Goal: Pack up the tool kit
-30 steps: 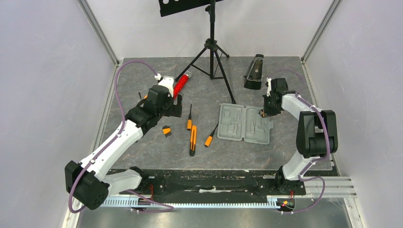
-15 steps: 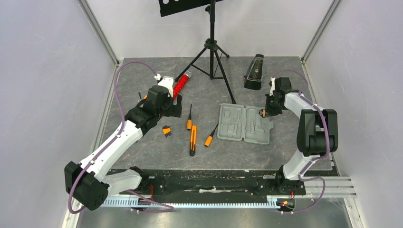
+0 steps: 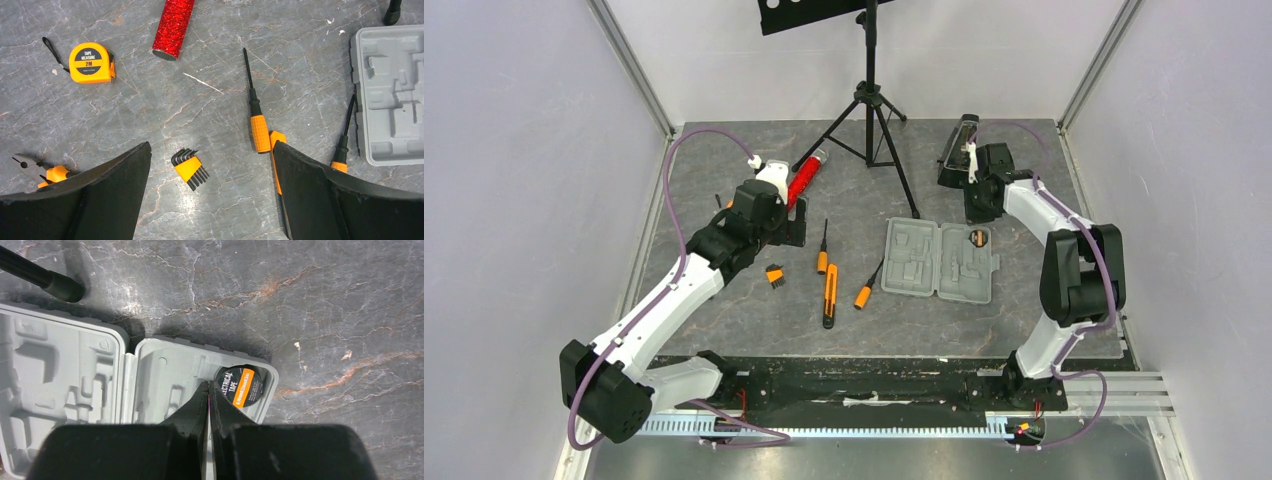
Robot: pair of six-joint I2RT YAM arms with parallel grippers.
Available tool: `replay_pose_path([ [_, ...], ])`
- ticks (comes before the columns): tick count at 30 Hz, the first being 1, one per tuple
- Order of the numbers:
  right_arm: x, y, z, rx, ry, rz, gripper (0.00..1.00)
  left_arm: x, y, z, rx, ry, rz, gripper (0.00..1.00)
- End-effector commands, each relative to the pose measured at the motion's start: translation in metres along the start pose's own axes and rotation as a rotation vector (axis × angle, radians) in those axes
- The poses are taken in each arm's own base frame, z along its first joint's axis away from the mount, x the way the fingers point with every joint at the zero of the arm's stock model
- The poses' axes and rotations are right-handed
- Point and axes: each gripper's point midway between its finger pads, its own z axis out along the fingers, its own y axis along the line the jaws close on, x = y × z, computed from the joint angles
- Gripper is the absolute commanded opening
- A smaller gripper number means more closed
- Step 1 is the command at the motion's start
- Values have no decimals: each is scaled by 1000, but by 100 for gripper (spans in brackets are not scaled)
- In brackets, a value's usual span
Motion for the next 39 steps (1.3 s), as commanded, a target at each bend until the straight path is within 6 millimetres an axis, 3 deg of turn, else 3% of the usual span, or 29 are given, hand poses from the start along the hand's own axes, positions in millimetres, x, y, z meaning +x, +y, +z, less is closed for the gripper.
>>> replay_pose_path([
  [1,-4,-2,10,27,6,-18,3,-9,3,-3,-3,-39,21,97],
  [15,38,-11,35,73,104,-18,2,-8,2,-2,2,-35,19,97],
  [20,26,-1,27,28,56,-25,2,-8,-2,-1,20,-31,9,97],
  [25,-6,37,1,-47,-54,-79,6,-5,-9,2,46,-19,-25,97],
  [28,-11,66,-15,-92,-117,-110,13,-4,-15,2,71,-8,-60,97],
  [34,6,131,-45,-230,-214,-180,29,10,-21,0,92,51,-123,97],
  [39,36,158,-56,-288,-248,-223,43,32,-35,2,114,112,-180,97],
])
